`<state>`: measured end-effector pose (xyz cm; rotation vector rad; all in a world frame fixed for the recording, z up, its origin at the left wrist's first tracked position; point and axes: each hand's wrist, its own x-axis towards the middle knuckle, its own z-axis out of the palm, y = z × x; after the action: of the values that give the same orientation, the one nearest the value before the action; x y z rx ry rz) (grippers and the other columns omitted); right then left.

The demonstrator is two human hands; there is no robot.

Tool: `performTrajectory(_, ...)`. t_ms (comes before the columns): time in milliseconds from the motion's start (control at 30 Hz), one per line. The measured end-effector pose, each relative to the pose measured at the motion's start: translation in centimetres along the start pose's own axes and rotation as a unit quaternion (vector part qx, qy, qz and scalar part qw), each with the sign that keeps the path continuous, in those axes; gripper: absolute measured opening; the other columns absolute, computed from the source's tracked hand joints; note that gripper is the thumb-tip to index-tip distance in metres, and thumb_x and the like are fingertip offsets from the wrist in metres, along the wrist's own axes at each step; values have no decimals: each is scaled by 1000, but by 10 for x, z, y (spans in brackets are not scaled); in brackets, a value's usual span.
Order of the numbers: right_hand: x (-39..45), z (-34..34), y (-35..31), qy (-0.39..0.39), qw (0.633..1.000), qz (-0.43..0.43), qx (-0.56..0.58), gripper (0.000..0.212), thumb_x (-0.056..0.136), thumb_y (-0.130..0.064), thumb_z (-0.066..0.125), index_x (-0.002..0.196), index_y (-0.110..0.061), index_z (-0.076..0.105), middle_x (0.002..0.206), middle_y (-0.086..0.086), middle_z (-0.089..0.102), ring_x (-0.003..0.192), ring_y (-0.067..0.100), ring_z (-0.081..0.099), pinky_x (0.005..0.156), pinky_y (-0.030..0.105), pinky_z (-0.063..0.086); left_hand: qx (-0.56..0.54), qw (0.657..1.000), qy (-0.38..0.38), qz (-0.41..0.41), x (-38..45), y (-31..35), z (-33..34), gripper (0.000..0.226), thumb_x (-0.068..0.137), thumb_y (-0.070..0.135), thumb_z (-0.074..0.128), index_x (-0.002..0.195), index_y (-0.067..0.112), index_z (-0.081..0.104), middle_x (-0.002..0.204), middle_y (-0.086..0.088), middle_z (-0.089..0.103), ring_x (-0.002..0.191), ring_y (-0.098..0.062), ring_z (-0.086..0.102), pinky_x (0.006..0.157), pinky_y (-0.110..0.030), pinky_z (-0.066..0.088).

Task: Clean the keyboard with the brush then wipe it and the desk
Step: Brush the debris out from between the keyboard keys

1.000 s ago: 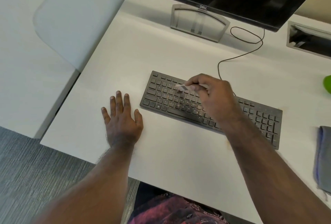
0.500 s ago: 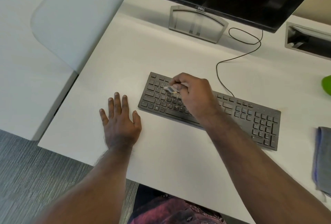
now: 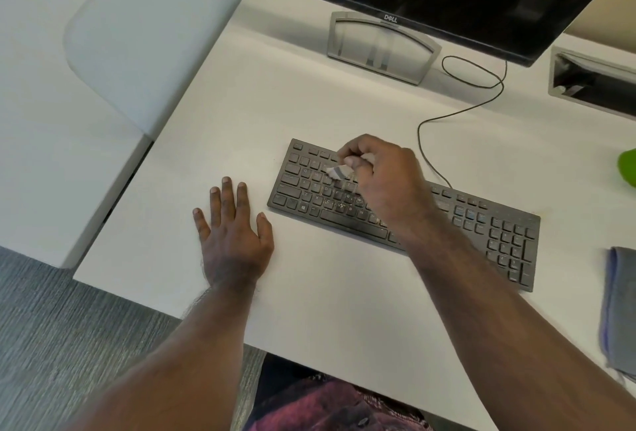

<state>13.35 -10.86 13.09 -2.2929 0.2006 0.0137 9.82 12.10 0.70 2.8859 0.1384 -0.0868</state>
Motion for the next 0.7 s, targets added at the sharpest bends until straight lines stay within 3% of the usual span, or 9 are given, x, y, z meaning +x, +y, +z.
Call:
performTrajectory(100, -2, 18, -7, -10, 999, -21, 32, 14, 95, -20, 61, 93, -30, 70, 76, -27, 62, 66, -15, 56, 54, 5, 37, 1, 1000, -3, 1, 0, 1, 0, 73, 96, 46, 24, 163, 18, 18, 172, -3, 5, 159, -23, 4, 127, -53, 1)
performTrajectory(200, 1, 34, -17, -20, 995, -35, 86, 12, 95, -14, 62, 97, -20, 72, 74, -28, 59, 64, -18, 55, 55, 3, 37, 0, 1000, -2, 0, 0, 0, 0, 73, 96, 46, 24, 163, 18, 18, 172, -2, 5, 159, -23, 3, 127, -53, 1)
performTrajectory(367, 11, 34, -22, 13, 992, -39, 117, 12, 96, -15, 60, 100, -18, 71, 84, -20, 66, 67, -11, 58, 60, 7, 41, -2, 1000, 4, 3, 0, 0, 1, 72, 96, 45, 26, 163, 17, 21, 172, -3, 8, 158, -24, 5, 127, -54, 2)
performTrajectory(533, 3, 25, -9, 68, 995, -25, 73, 16, 98, -18, 55, 106, -20, 69, 94, -11, 72, 77, 1, 66, 65, 20, 54, -6, 1000, 6, 1, 1, 0, 2, 73, 96, 45, 27, 163, 17, 21, 172, -2, 8, 158, -24, 6, 127, -53, 2)
performTrajectory(700, -13, 37, -9, 32, 999, -15, 35, 17, 98, -18, 53, 104, -22, 68, 91, -12, 71, 63, -6, 55, 53, 6, 36, -7, 1000, 13, 3, 0, 0, 2, 72, 96, 44, 29, 162, 17, 22, 172, -3, 9, 158, -24, 8, 127, -54, 3)
